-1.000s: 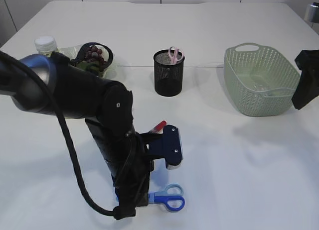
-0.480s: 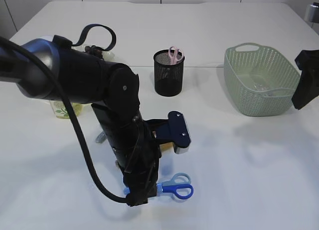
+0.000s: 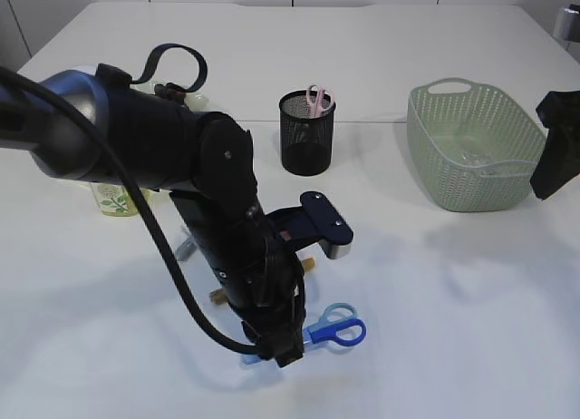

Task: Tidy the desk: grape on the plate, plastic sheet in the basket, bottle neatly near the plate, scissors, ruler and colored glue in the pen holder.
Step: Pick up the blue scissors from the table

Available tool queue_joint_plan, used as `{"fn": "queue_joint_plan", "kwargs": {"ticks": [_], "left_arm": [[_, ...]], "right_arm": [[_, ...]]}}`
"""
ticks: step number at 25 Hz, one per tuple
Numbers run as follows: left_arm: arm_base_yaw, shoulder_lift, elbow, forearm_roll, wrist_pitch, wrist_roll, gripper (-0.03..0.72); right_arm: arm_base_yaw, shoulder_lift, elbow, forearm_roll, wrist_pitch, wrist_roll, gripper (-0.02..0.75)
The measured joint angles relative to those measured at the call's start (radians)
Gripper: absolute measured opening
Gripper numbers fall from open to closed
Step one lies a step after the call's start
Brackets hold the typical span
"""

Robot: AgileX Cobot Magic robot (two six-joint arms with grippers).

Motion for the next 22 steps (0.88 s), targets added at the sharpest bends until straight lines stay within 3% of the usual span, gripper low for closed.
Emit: {"fn": "queue_joint_plan", "kwargs": {"ticks": [9,22], "left_arm": [[0.000,0.002,-0.014,-0.081,-0.039,-0.171,0.164],[0.024,0.002,-0.163,-0.160,-0.132,-0.270,0.164]], "right_arm": [[0.000,0.000,0.000,0.000,0.000,0.000,0.471],[0.000,0.000,0.000,0.000,0.000,0.000,0.471]]}}
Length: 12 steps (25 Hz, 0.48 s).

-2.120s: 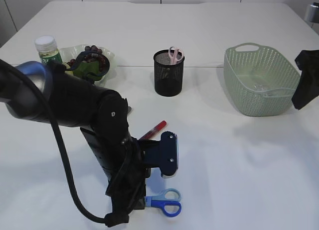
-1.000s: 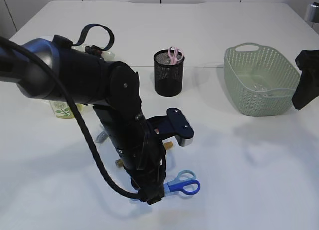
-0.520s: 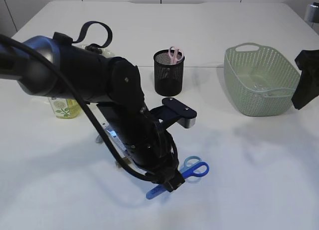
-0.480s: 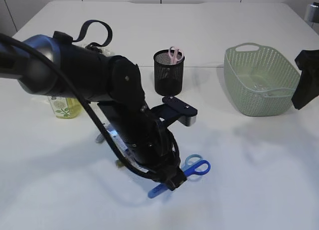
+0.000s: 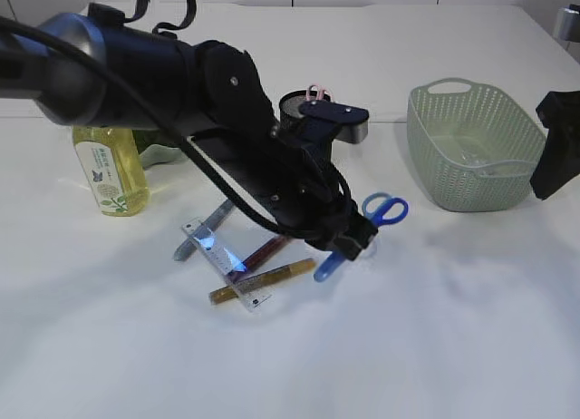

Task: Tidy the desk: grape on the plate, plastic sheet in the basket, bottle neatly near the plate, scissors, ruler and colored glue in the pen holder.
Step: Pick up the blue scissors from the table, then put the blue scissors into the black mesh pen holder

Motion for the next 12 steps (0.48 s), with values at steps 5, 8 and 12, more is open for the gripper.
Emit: {"fn": "queue_joint_plan", "kwargs": {"ticks": [5,8,12], "left_arm": [[0.051,0.000,-0.012,-0.004,-0.084,-0.006,0.163],[0.074,0.002,-0.012,-0.015,-0.146,-0.006,0.163],[0.092,0.004,-0.012,-0.031,-0.283,-0.008,0.163]], "right_arm": [[0.000,0.000,0.000,0.000,0.000,0.000,0.471],[0.000,0.000,0.000,0.000,0.000,0.000,0.471],[0.000,0.000,0.000,0.000,0.000,0.000,0.471]]}}
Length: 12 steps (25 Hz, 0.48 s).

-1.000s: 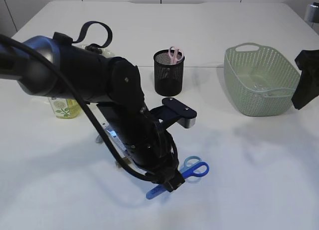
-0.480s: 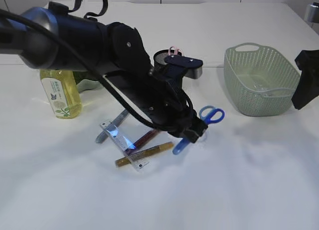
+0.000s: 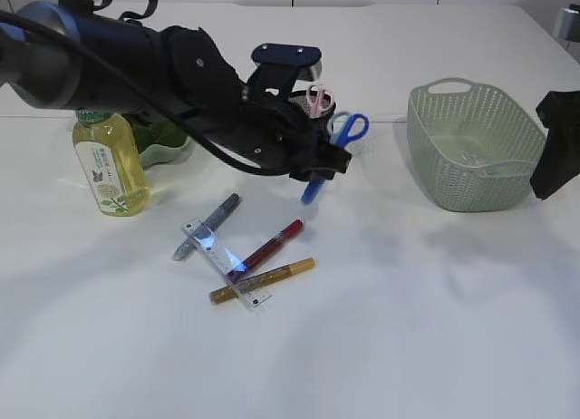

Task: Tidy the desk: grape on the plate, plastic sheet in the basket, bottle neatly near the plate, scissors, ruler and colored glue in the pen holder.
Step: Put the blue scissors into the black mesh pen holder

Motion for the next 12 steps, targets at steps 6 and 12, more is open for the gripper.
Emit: {"fn": "queue_joint_plan", "kwargs": {"ticks": [6,12], "left_arm": [[0.000,0.003,0.000,-0.012,-0.287,0.000,0.163],[0.000,0.011,0.000,0.008,-0.544,0.000,0.163]], "right_arm": [[0.000,0.000,0.000,0.000,0.000,0.000,0.471],[0.000,0.015,0.000,-0.002,0.000,0.000,0.471]]}}
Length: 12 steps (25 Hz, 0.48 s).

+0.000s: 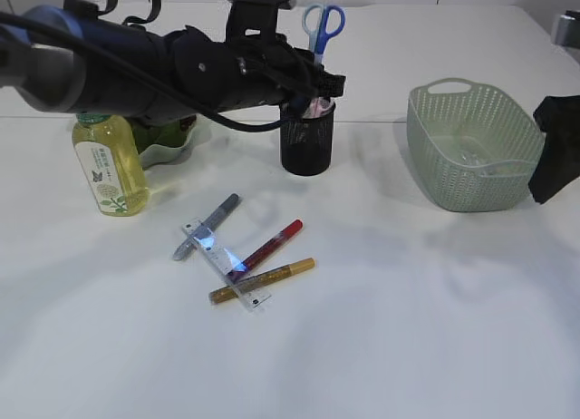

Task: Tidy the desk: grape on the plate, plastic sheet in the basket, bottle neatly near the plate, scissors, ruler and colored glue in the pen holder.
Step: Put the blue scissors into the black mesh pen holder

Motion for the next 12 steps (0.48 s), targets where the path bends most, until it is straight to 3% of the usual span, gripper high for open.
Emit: {"fn": "queue_joint_plan", "kwargs": {"ticks": [12], "left_arm": [[0.000,0.077,-0.001,0.082,-0.320,0.000,0.163]], "right_arm": [[0.000,0.021,0.000,0.000,-0.011,0.000,0.471]]}}
